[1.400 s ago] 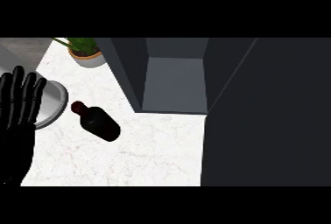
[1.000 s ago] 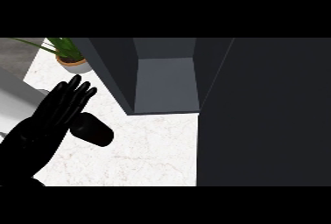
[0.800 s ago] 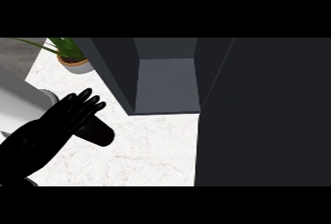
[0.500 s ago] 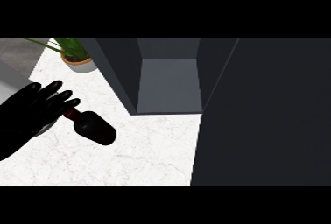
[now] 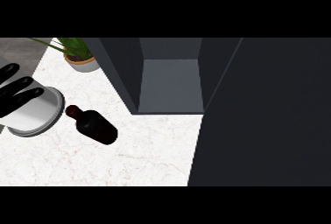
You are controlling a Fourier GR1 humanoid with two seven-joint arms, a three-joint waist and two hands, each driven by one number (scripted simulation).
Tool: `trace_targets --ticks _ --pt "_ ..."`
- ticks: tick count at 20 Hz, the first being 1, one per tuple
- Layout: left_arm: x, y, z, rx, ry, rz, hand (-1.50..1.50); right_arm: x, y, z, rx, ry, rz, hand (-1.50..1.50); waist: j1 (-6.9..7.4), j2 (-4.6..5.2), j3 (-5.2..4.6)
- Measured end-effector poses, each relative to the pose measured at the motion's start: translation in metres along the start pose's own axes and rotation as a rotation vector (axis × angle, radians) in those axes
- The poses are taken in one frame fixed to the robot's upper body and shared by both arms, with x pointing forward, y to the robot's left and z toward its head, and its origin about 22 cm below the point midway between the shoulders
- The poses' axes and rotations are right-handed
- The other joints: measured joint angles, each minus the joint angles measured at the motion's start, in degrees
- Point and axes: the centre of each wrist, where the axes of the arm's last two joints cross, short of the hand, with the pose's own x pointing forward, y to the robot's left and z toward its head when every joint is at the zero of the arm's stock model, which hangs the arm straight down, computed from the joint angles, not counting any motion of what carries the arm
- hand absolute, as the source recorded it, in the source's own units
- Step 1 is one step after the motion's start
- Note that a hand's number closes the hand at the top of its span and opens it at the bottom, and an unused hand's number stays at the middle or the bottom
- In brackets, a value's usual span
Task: Pick up the wine, place it into the cabinet and close the cabinet
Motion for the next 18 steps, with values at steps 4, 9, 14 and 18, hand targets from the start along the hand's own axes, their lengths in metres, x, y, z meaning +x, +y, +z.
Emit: trace_targets --ticks 4,9,14,18 --pt "0.011 0.006 0.002 0.015 0.009 -0.005 -1.50 0.002 0.006 0.000 0.011 0.012 -0.015 -1.50 -0.07 -0.02 -0.01" --pt "0.020 0.009 0.002 0.032 0.037 -0.015 -1.50 0.007 0.012 -0.003 0.018 0.026 -0.034 -1.50 -0.22 -0.06 -0.03" --pt "0.007 0.011 -0.001 0.051 0.060 -0.021 -1.50 0.009 0.017 -0.004 0.024 0.043 -0.041 -1.50 -0.48 -0.08 -0.04" --pt "-0.003 0.017 -0.004 0.063 0.072 -0.022 -1.50 0.010 0.019 -0.004 0.020 0.047 -0.036 -1.50 -0.71 -0.10 -0.05"
